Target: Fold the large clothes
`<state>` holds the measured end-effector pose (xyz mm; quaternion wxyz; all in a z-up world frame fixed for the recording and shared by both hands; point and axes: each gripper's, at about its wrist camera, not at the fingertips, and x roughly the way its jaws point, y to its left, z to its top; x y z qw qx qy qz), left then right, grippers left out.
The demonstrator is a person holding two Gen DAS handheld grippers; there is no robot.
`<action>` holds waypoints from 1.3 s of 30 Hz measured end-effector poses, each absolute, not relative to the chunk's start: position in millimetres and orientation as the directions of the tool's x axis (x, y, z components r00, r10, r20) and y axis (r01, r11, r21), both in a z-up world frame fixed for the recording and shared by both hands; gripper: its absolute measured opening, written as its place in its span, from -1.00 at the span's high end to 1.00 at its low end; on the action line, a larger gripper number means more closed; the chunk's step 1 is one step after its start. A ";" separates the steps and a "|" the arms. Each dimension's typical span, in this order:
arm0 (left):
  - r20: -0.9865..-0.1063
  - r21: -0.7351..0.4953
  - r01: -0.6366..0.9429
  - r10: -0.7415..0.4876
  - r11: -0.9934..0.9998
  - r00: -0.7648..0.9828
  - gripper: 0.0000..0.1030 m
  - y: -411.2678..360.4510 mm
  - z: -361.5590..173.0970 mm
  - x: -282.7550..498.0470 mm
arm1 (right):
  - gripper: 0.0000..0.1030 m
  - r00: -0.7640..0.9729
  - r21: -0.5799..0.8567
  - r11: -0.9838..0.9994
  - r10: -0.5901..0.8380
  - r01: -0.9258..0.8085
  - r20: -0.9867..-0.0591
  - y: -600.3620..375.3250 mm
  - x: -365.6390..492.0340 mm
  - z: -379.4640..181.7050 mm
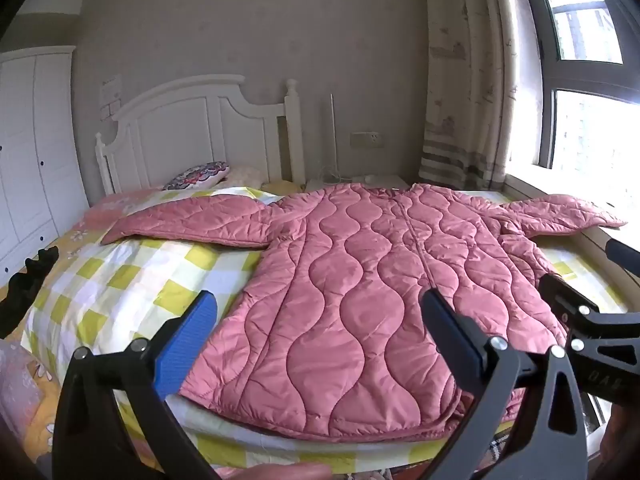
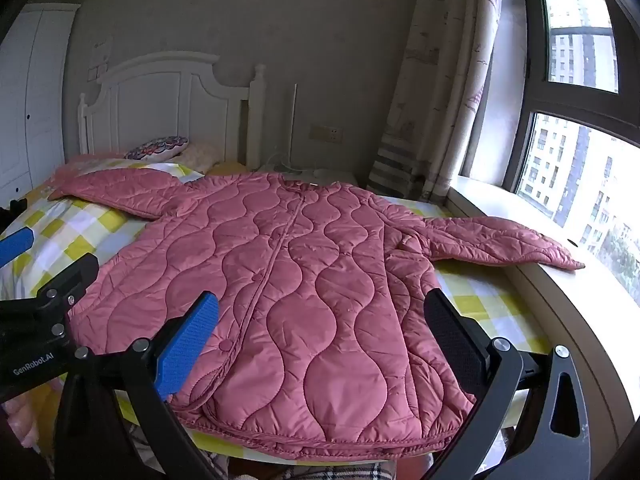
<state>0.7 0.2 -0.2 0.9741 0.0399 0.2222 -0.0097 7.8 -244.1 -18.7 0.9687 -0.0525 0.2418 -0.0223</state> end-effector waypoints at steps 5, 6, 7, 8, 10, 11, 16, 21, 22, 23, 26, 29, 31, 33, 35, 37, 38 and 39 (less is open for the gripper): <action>-0.433 0.072 0.034 0.001 0.997 0.901 -0.96 0.6 -0.2 0.4 | -0.91 0.881 -0.110 0.994 -0.065 0.015 -0.469 -243.3 7.7 -18.9; -0.433 0.072 0.033 0.001 0.997 0.901 -0.96 0.7 -0.3 0.4 | -0.91 0.881 -0.111 0.994 -0.065 0.014 -0.468 -243.1 7.7 -18.9; -0.433 0.071 0.032 0.002 0.997 0.901 -0.96 0.7 -0.5 0.3 | -0.91 0.881 -0.112 0.994 -0.065 0.014 -0.468 -242.9 7.6 -18.8; -0.433 0.071 0.031 0.003 0.997 0.901 -0.96 0.6 -0.6 0.1 | -0.91 0.881 -0.108 0.994 -0.067 0.018 -0.469 -243.5 7.8 -18.9; -0.433 0.071 0.031 0.003 0.997 0.901 -0.96 0.1 -1.0 -0.6 | -0.91 0.881 -0.103 0.995 -0.067 0.021 -0.468 -243.6 7.6 -18.6; -0.434 0.071 0.031 0.003 0.997 0.901 -0.96 -0.3 -1.2 -1.0 | -0.91 0.881 -0.098 0.995 -0.066 0.022 -0.468 -244.0 7.5 -18.4; -0.435 0.071 0.027 0.006 0.997 0.900 -0.96 -2.1 -2.4 -5.7 | -0.91 0.882 -0.078 0.996 -0.063 0.030 -0.467 -246.9 6.8 -16.4; -0.443 0.070 0.038 -0.003 0.997 0.896 -0.96 -4.2 -10.2 -1.7 | -0.91 0.881 -0.067 0.997 -0.060 0.032 -0.469 -248.1 7.3 -19.4; -0.443 0.070 0.038 -0.003 0.997 0.896 -0.96 -5.0 -11.2 -2.6 | -0.91 0.881 -0.065 0.997 -0.060 0.033 -0.469 -248.3 7.4 -18.8; -0.443 0.070 0.037 -0.002 0.997 0.897 -0.96 -5.8 -12.1 -3.8 | -0.91 0.881 -0.065 0.997 -0.060 0.033 -0.469 -248.3 7.5 -18.8; -0.445 0.070 0.037 -0.002 0.997 0.895 -0.96 -3.5 -11.4 -1.3 | -0.91 0.881 -0.061 0.998 -0.056 0.031 -0.470 -249.0 7.8 -18.9; -0.448 0.068 0.038 -0.004 0.997 0.894 -0.96 -2.3 -9.9 0.4 | -0.91 0.881 -0.060 0.998 -0.055 0.031 -0.470 -248.9 7.3 -20.0; -0.447 0.068 0.038 -0.004 0.997 0.894 -0.96 -3.5 -11.9 -0.7 | -0.91 0.881 -0.058 0.998 -0.055 0.031 -0.470 -249.2 7.5 -19.9; -0.446 0.069 0.038 -0.003 0.997 0.895 -0.96 -5.2 -14.0 -2.4 | -0.91 0.881 -0.058 0.998 -0.056 0.032 -0.470 -249.5 7.8 -19.7; -0.450 0.068 0.041 -0.006 0.997 0.893 -0.96 -2.2 -10.3 0.5 | -0.91 0.881 -0.057 0.998 -0.055 0.032 -0.471 -249.4 7.8 -19.7; -0.450 0.069 0.041 -0.006 0.997 0.893 -0.96 -3.1 -11.9 -0.6 | -0.91 0.881 -0.057 0.998 -0.055 0.032 -0.471 -249.5 7.8 -19.6; -0.449 0.068 0.041 -0.006 0.997 0.893 -0.96 -3.4 -12.8 -1.3 | -0.91 0.881 -0.057 0.998 -0.055 0.032 -0.471 -249.4 7.7 -19.7; -0.453 0.066 0.039 -0.004 0.997 0.892 -0.96 -2.0 -9.2 1.1 | -0.91 0.881 -0.056 0.998 -0.055 0.032 -0.470 -249.8 7.6 -20.0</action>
